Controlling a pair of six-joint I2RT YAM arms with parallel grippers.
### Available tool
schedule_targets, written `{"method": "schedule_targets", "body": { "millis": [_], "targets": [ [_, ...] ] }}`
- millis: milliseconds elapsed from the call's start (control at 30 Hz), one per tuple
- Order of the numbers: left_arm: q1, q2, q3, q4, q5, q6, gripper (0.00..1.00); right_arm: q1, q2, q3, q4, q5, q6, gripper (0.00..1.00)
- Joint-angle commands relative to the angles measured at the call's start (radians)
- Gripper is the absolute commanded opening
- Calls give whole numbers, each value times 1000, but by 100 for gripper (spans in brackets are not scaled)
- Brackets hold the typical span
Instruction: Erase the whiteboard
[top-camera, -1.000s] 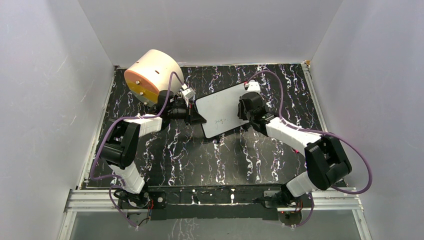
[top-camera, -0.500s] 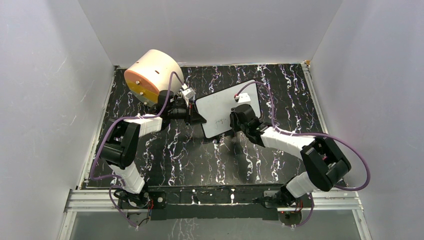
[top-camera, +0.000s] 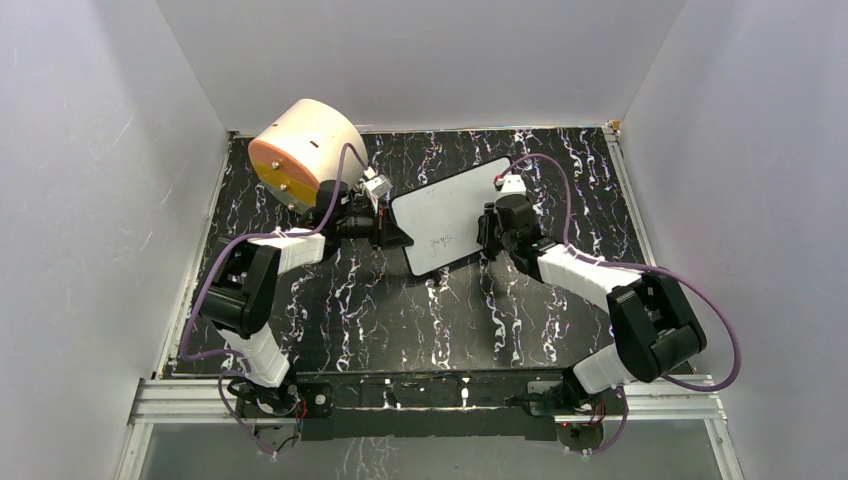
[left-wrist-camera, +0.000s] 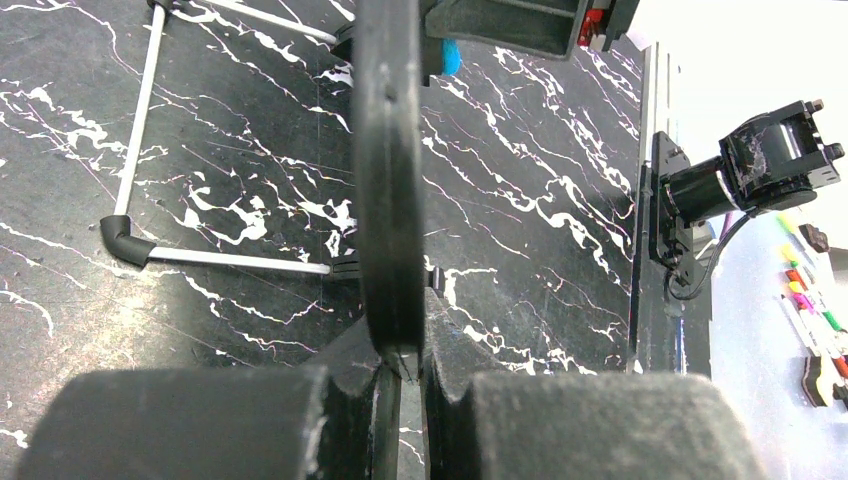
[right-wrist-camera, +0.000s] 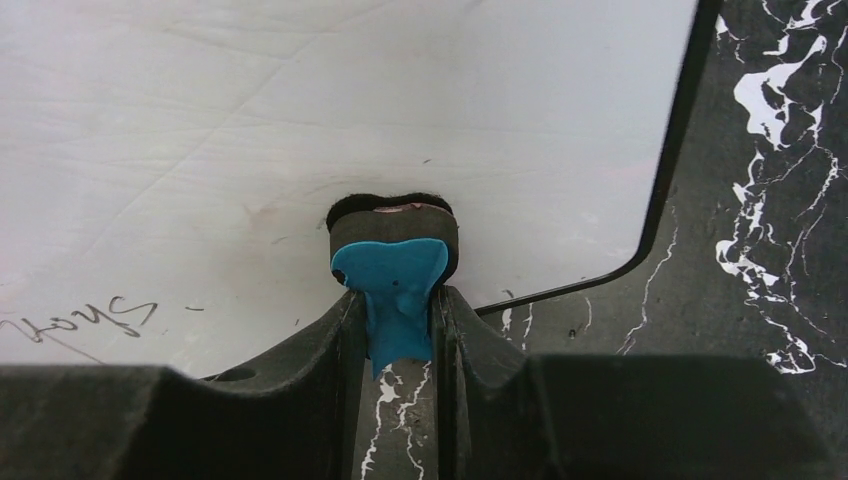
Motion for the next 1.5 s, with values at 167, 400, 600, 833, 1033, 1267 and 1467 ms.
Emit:
{"method": "schedule_targets", "body": {
  "millis": [167, 400, 600, 833, 1033, 1267, 1467],
  "targets": [
    [-18, -4, -8, -44, 21, 37, 0, 81, 10, 100, 42, 49, -17, 14],
    [-18, -9, -8, -51, 20, 42, 0, 76, 35, 136, 62, 51, -17, 13],
    [-19, -7, -7, -54, 20, 44, 0, -20, 49, 52, 68, 20, 40, 13],
    [-19, 0, -6, -46, 22, 40, 0, -74, 3, -66, 80, -8, 137, 14],
    [-19, -2, -6, -46, 22, 39, 0, -71, -35, -54, 75, -62, 181, 14],
    [-18, -6, -7, -49, 18, 40, 0, -96, -39, 111, 31, -30, 132, 14],
    [-19, -7, -9, -45, 18, 38, 0, -121, 23, 172, 24, -71, 148, 14]
  ]
}}
